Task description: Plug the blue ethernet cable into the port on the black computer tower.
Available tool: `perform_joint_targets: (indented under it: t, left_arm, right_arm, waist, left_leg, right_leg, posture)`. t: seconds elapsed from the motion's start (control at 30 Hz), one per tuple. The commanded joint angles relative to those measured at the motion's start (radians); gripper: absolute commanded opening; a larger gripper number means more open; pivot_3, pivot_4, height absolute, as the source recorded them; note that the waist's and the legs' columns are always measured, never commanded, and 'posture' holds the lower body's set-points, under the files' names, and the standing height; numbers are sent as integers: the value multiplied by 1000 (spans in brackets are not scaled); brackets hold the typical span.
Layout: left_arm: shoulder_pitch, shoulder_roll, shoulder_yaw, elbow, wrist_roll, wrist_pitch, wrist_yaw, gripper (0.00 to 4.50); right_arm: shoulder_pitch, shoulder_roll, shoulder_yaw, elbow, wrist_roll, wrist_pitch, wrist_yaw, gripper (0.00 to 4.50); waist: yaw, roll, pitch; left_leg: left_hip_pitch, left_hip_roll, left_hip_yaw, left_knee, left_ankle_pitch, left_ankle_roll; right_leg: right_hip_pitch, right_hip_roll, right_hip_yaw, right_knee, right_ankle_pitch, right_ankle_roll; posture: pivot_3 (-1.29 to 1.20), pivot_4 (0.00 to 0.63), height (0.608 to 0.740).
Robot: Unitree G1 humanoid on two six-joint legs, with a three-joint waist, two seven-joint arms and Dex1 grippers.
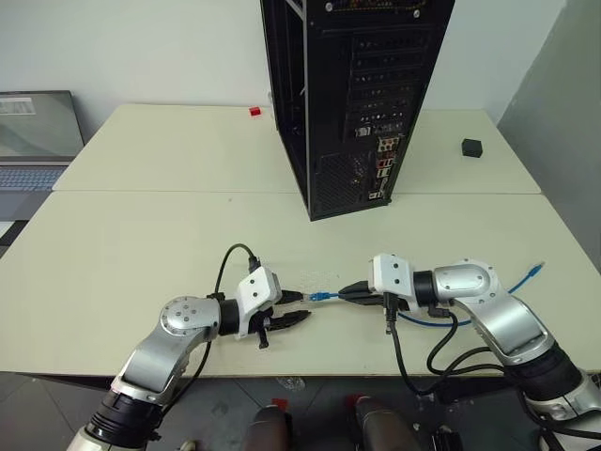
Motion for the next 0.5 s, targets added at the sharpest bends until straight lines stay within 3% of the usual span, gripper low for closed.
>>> perform_joint_targets:
  t: [0.03,0.27,0.5]
  left_arm:
    - [-15,-18,40,-35,-50,3,5,2000]
    - [-4,-8,50,-105,-125,57,-31,2000]
    - [9,48,16,-101,-78,11,-92,2000]
  right_arm:
    - [-18,-10,-6,-15,-9,-33,10,0]
    - [-6,-16,6,8,-34,-74,22,0]
    - [-8,-20,13,22,-45,-98,30,0]
  waist:
    - [0,0,0]
    - [0,0,0]
    - [0,0,0]
  left_leg:
    - [0,0,0,0,0,0]
    - [0,0,0,0,0,0]
    - [0,0,0,0,0,0]
  right_leg:
    - [0,0,0,0,0,0]
    - [0,0,0,0,0,0]
    - [0,0,0,0,0,0]
  posture:
    - [0,150,740]
    - [0,150,740]
    - [0,150,740]
